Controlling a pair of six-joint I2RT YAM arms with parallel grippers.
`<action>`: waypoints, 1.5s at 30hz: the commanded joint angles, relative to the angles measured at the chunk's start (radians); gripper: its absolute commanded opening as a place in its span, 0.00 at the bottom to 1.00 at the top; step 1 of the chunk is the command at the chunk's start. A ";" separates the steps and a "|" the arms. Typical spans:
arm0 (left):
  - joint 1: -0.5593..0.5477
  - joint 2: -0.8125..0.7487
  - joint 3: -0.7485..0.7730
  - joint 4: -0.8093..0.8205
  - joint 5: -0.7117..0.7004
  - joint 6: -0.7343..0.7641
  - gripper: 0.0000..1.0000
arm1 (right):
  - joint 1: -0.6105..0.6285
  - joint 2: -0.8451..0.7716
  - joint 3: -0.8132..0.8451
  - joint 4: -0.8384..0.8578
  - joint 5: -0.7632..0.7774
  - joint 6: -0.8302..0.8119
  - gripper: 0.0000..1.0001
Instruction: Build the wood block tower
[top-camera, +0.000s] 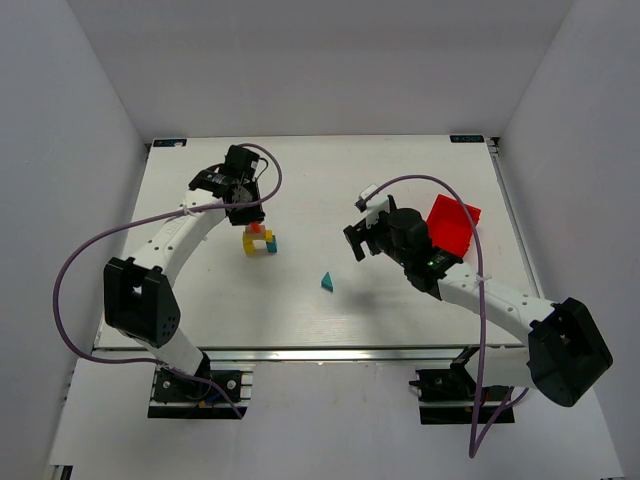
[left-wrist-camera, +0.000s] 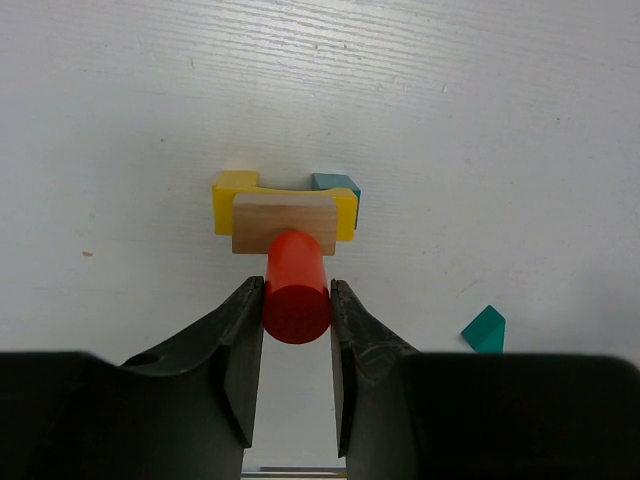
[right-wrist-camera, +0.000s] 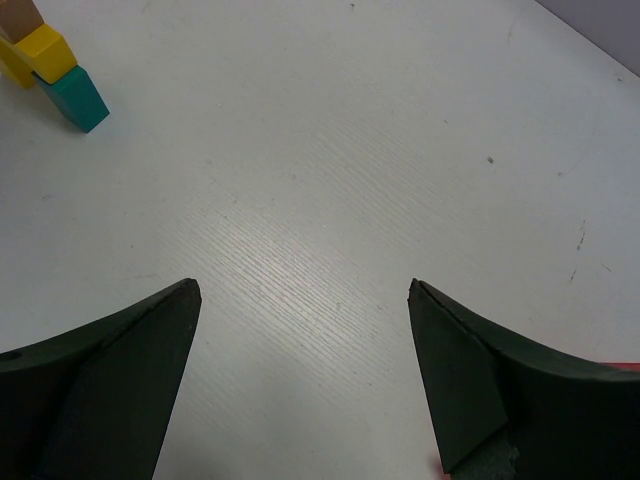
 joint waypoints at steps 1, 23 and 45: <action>-0.003 -0.032 -0.001 0.006 -0.014 -0.002 0.00 | -0.005 -0.010 0.006 0.015 -0.003 0.004 0.89; -0.003 0.000 -0.003 0.019 -0.034 0.002 0.02 | -0.010 -0.016 0.006 0.003 0.006 0.004 0.89; -0.003 0.026 0.005 0.017 -0.051 0.004 0.05 | -0.015 -0.033 -0.004 0.008 0.003 0.005 0.90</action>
